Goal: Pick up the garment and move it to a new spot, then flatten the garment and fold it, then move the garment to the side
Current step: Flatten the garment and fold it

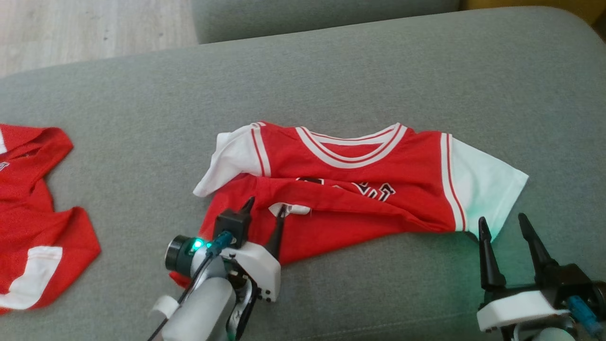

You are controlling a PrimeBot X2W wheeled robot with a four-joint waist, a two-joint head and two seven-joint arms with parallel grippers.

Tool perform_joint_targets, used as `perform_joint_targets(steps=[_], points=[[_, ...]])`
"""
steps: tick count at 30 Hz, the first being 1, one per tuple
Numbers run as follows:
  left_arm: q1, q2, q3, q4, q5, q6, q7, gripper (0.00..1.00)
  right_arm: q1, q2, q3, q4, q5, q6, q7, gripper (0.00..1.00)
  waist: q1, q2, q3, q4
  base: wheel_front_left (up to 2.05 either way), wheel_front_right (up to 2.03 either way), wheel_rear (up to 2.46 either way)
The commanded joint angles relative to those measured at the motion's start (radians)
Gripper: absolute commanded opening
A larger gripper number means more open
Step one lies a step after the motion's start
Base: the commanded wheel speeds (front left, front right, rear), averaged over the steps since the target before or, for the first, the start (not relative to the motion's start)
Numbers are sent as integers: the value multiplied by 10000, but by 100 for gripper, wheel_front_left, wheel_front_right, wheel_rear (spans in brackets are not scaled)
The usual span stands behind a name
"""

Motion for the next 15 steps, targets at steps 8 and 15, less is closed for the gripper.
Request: perform_joint_targets(steps=[8,15], points=[[-1085,26,-206,609,-570,188,-236,0,-459,-95,203,-289,178,75,-135,100,0,0,54,-169,0,0,0],[-1009,26,-577,516,-1568,-154,-138,0,-398,-95,47,-218,260,75,-135,100,0,0,-91,13,0,0,0]])
